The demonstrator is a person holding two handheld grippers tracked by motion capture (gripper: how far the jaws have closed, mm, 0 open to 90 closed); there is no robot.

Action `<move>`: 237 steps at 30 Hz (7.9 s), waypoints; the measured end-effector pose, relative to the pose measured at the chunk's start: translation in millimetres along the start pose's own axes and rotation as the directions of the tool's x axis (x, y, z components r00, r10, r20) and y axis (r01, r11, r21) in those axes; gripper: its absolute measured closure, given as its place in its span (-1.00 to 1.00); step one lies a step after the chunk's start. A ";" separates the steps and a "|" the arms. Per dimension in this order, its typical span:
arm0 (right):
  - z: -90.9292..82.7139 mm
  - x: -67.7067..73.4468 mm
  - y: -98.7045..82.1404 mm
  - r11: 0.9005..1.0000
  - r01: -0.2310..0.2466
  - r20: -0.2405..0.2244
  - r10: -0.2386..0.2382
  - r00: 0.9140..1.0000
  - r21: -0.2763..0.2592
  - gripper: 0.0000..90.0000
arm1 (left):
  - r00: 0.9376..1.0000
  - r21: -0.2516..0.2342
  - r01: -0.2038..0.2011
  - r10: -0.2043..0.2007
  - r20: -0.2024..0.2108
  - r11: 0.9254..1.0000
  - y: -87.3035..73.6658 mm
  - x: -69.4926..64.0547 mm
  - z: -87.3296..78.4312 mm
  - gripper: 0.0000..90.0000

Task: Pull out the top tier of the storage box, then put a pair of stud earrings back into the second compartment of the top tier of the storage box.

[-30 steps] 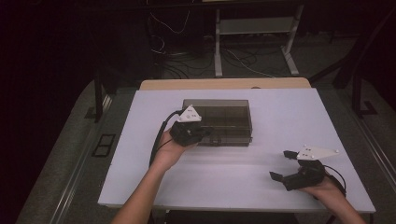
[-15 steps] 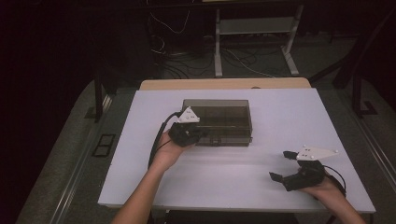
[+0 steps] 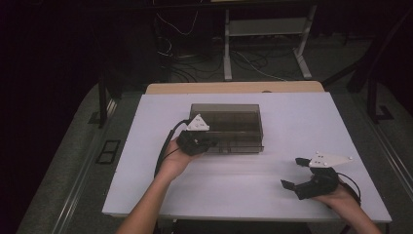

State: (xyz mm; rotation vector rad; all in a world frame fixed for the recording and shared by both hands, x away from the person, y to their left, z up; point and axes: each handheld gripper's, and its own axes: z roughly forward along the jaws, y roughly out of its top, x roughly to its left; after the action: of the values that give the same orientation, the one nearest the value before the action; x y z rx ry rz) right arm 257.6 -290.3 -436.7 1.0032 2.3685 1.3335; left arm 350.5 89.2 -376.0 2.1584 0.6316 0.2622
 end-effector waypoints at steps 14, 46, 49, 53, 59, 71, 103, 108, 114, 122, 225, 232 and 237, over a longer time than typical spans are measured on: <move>0.5 0.5 -0.5 1.000 0.009 0.002 -0.009 1.000 0.004 -0.98 | 1.000 0.024 -0.013 0.013 0.018 1.000 -2.4 -4.9 -0.7 0.98; 1.3 0.3 -1.2 1.000 0.011 -0.001 -0.011 1.000 0.010 -0.98 | 0.999 0.036 -0.005 0.004 0.045 0.999 -9.1 -18.7 -6.6 0.98; 0.6 0.2 -1.1 1.000 0.011 -0.001 -0.011 1.000 0.008 -0.98 | 0.999 0.035 -0.004 0.002 0.049 0.999 -9.6 -20.5 -7.0 0.98; 0.3 0.1 -1.0 1.000 0.009 0.001 -0.009 1.000 0.006 -0.98 | 0.999 0.038 -0.012 0.010 0.049 0.999 -9.1 -21.0 -7.9 0.98; 0.1 0.5 -1.0 1.000 0.008 0.001 -0.008 1.000 0.005 -0.98 | 0.999 0.036 0.000 -0.002 0.055 0.999 -12.9 -22.3 -10.8 0.98; 0.1 0.6 -1.2 1.000 0.008 0.001 -0.008 1.000 0.005 -0.98 | 1.000 0.018 0.027 -0.027 0.008 0.999 -18.4 -14.0 -28.4 0.97; 0.2 0.2 -1.1 1.000 0.008 0.003 -0.008 1.000 0.006 -0.98 | 0.999 0.010 0.030 -0.030 0.041 0.999 -21.7 -16.3 -30.5 0.83; 1.6 -0.6 0.5 1.000 0.008 0.002 -0.008 1.000 0.000 -0.98 | 0.999 -0.015 0.033 -0.033 0.034 0.999 -23.5 -13.9 -38.9 0.66; 2.4 -1.3 0.8 1.000 0.009 -0.005 -0.009 1.000 0.000 -0.98 | 0.998 -0.040 0.048 -0.046 0.035 0.998 -32.5 -11.8 -50.3 0.48; 3.8 -1.8 0.9 1.000 0.007 -0.005 -0.007 1.000 0.005 -0.98 | 0.994 -0.103 0.105 -0.101 0.049 0.989 -49.7 -2.3 -68.0 0.15; -16.1 -63.3 11.1 0.990 -0.075 0.106 0.062 0.992 0.122 -0.67 | 0.997 -0.099 0.079 -0.079 0.001 0.992 -105.9 -9.3 -44.9 -1.00; -21.0 -70.3 7.0 0.987 -0.108 0.119 0.094 0.988 0.116 -0.45 | 0.997 -0.105 0.080 -0.079 0.008 0.991 -105.7 -9.3 -45.1 -1.00; -21.2 -72.3 5.6 0.987 -0.106 0.122 0.091 0.988 0.122 -0.26 | 0.997 -0.102 0.079 -0.078 0.010 0.992 -105.8 -9.5 -45.0 -1.00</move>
State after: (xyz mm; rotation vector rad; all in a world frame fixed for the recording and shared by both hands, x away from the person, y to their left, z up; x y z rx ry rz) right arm 302.4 -350.6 -428.8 1.2151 2.3695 1.1322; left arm 287.9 169.0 -431.1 2.0313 0.6832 0.2402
